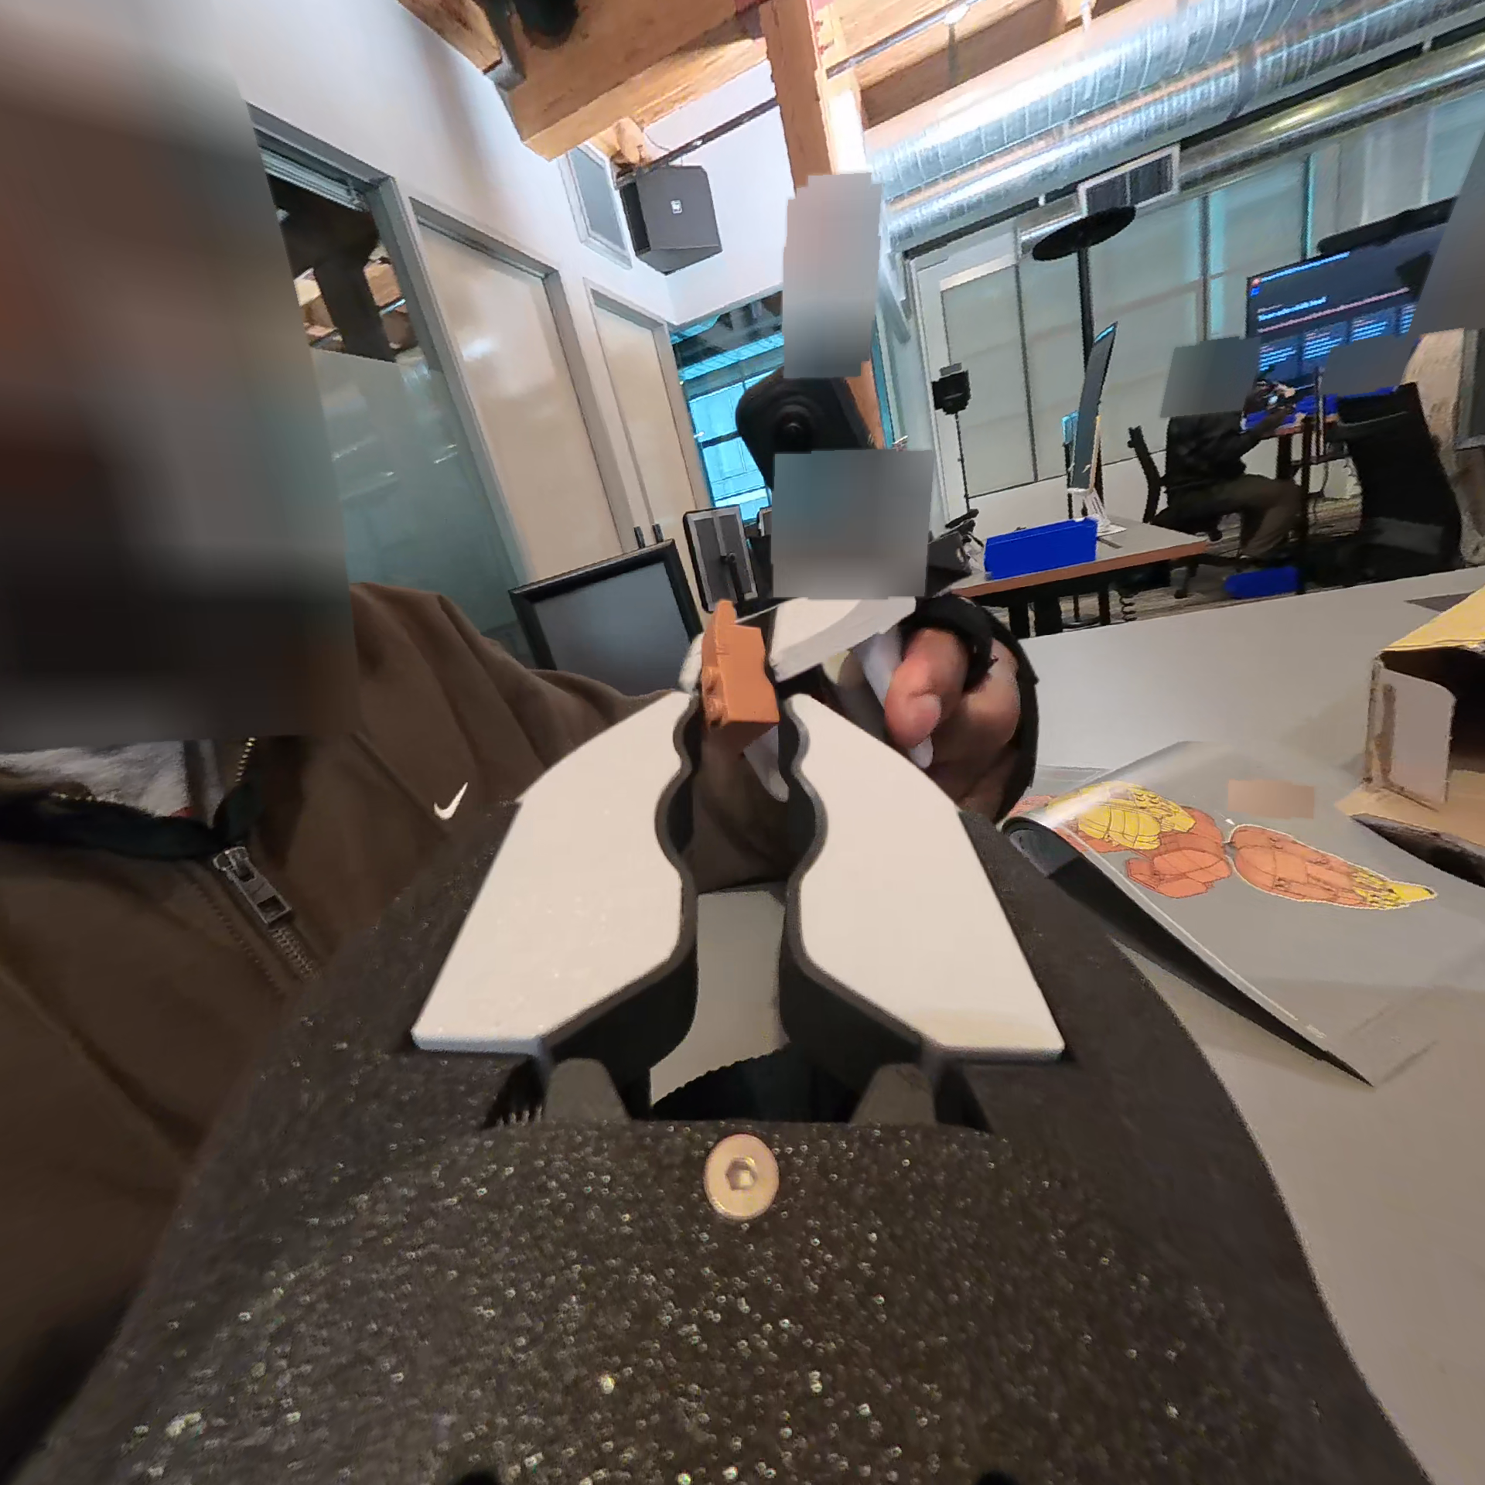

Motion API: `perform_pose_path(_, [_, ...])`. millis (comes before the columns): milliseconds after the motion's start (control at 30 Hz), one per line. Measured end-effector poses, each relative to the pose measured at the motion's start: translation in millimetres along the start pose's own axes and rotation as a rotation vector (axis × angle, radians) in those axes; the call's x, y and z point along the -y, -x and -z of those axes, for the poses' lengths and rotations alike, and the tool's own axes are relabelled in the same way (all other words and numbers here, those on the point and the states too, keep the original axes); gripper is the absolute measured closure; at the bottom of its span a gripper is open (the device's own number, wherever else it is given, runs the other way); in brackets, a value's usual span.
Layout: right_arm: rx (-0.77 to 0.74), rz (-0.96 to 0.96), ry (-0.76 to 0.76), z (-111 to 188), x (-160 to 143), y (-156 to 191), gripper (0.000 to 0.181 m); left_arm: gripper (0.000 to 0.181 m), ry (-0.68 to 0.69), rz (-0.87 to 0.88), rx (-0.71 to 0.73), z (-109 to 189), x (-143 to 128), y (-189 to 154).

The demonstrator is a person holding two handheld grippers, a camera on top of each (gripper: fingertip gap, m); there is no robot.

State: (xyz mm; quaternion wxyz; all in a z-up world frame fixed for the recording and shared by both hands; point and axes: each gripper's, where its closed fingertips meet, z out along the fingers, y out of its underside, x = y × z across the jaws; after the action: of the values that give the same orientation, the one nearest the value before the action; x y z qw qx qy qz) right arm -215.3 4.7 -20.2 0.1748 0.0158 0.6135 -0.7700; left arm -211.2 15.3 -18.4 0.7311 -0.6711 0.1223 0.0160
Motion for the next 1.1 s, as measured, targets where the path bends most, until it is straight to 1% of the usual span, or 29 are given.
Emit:
perform_pose_path(100, [-0.015,0.053,0.006,-0.4,0.1,0.9,0.163,0.165,-0.012,-0.001,0.007,-0.1,1.5,0.7])
perform_pose_path(167, [-0.065,0.146,-0.001,1.1,2.7,-1.6,0.164,0.164,-0.019,0.013,0.036,-0.1,1.4,5.7])
perform_pose_path(267, [-0.129,0.262,-0.034,3.2,9.5,-3.7,0.165,0.158,-0.007,0.033,0.069,-1.4,-2.5,11.8])
perform_pose_path(367, [-0.173,0.343,-0.048,3.4,11.7,-4.6,0.164,0.161,-0.011,0.032,0.071,-3.7,-3.7,11.0])
perform_pose_path(500, [-0.168,0.36,-0.048,2.8,11.2,-2.2,0.164,0.165,-0.033,0.019,0.067,-3.4,-2.0,10.0])
perform_pose_path(533, [-0.176,0.36,-0.049,3.5,11.9,-3.7,0.164,0.172,-0.039,0.013,0.058,-3.3,-1.1,8.1])
perform_pose_path(633, [-0.174,0.349,-0.038,4.8,11.3,-4.6,0.164,0.173,-0.015,-0.025,0.078,-6.3,-5.3,7.9])
perform_pose_path(800, [-0.227,0.397,-0.019,7.9,11.7,-9.5,0.163,0.174,0.034,-0.12,0.169,-7.7,-8.2,15.2])
perform_pose_path(933, [-0.323,0.508,0.036,13.4,12.8,-17.4,0.162,0.175,0.102,-0.201,0.261,-6.9,-11.8,24.4])
perform_pose_path(1033, [-0.463,0.687,0.097,22.1,17.2,-27.3,0.16,0.174,0.151,-0.334,0.385,-2.5,-10.4,35.2])
perform_pose_path(1100, [-0.58,0.892,0.15,27.5,21.7,-31.3,0.159,0.175,0.228,-0.491,0.51,2.7,-10.2,45.5])
